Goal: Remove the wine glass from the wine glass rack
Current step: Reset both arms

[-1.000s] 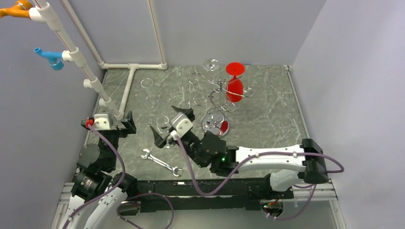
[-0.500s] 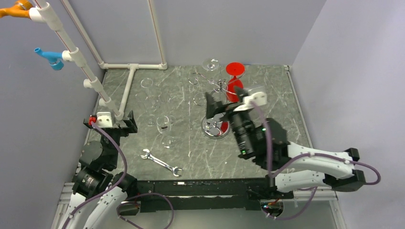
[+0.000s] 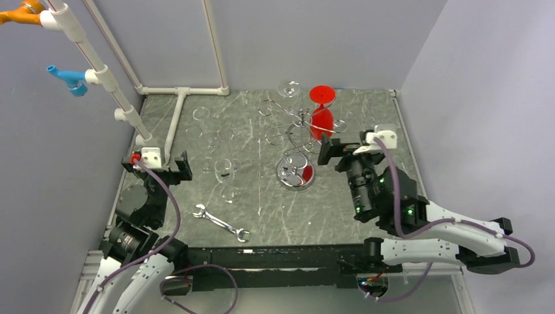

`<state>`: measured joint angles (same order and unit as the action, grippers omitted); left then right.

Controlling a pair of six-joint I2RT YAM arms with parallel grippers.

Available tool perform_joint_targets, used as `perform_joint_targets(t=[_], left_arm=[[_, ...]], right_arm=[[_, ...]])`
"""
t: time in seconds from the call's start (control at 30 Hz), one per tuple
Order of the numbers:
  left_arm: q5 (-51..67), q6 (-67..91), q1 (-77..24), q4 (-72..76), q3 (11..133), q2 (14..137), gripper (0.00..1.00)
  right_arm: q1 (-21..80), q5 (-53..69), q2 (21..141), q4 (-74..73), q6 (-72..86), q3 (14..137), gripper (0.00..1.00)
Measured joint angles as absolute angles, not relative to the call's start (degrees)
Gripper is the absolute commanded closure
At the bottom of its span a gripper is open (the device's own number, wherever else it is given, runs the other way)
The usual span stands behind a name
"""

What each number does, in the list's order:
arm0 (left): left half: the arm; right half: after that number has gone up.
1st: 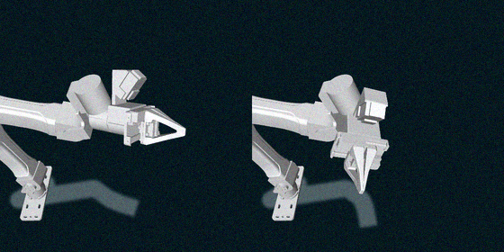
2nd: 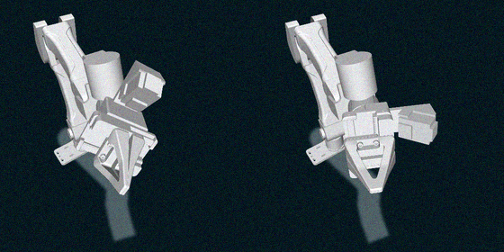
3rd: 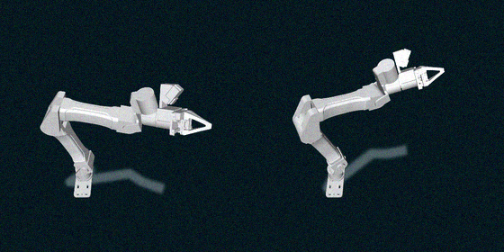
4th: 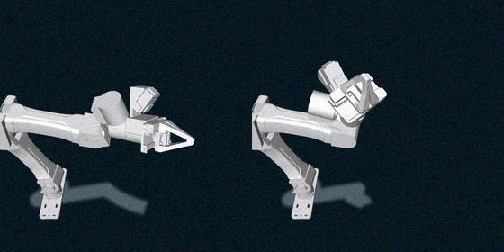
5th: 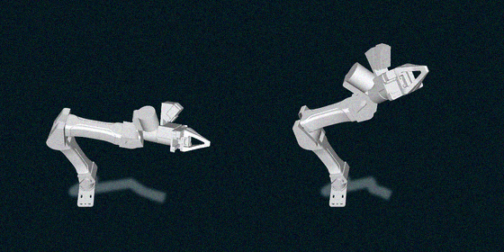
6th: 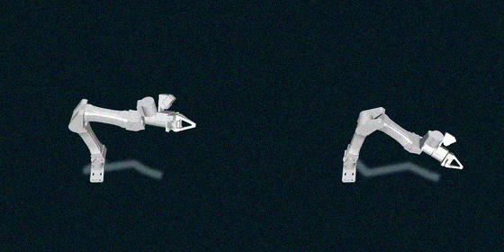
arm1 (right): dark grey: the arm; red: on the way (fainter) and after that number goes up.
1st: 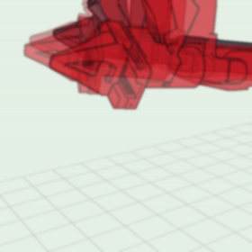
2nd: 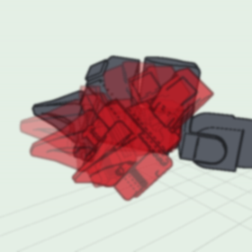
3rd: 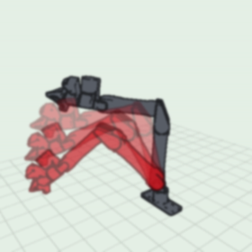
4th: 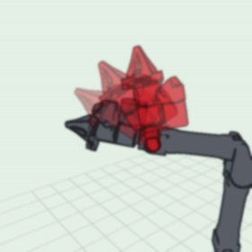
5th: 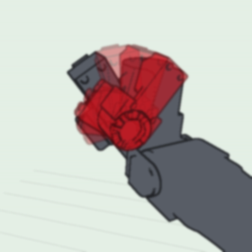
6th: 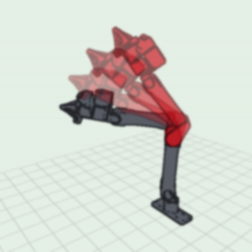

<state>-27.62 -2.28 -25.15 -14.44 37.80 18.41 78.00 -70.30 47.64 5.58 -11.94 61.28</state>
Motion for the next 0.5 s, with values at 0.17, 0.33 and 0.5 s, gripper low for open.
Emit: perform_joint_targets(t=[0.17, 0.33, 0.5], left_arm=[[-26.98, -2.26, -25.15, -14.46, 37.80, 19.40, 0.01], [-26.81, -2.26, -25.15, -14.46, 37.80, 19.62, 0.01], [-26.81, -2.26, -25.15, -14.48, 37.80, 19.88, 0.01]], right_arm=[[74.28, -71.31, 42.28, -7.29, -2.55, 61.67, 0.00], [68.86, -68.60, 42.85, -22.17, 7.60, 67.48, 0.00], [65.71, -63.29, 43.00, -32.58, 15.49, 68.66, 0.00]])
